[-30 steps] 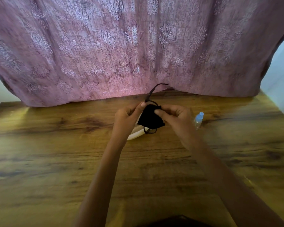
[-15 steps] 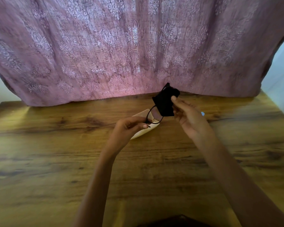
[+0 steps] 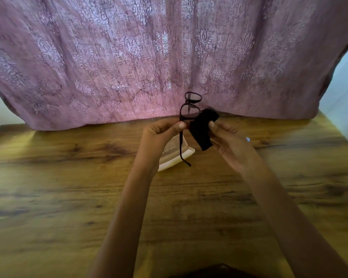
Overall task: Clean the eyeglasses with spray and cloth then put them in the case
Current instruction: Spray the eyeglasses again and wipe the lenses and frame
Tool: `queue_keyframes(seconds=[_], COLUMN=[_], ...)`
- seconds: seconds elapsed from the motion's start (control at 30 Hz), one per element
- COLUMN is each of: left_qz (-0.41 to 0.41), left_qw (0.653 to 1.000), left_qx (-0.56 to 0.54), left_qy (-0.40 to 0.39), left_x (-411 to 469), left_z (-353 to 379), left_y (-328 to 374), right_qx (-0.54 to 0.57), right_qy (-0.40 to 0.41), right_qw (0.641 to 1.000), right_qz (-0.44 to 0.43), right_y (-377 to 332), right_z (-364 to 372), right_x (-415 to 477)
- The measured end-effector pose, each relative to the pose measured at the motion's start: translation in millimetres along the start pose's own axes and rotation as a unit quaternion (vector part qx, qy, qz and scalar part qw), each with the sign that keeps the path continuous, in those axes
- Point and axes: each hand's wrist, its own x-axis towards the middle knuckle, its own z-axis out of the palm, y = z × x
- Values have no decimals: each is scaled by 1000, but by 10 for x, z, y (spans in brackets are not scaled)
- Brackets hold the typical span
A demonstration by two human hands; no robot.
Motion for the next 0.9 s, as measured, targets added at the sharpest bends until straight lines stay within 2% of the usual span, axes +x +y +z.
queue_keyframes(seconds=[0.17, 0.53, 0.73, 0.9], left_qz=[-30, -55, -58, -66], left_qw=[999, 998, 997, 994], left_qx=[-19, -19, -4, -40], left_qy=[6, 21, 43, 79], left_x=[22, 25, 33, 60], left_z=[38, 149, 160, 148], left_y=[37, 28, 29, 59], right_qx=[-54, -40, -60, -101], right_qy=[-2, -30, -54, -49], right_qw=[998, 999, 997, 994], right_qz=[-13, 0, 8, 2], right_y=[62, 145, 115, 157], right_z=[142, 344, 320, 345], right_x=[-42, -80, -60, -102])
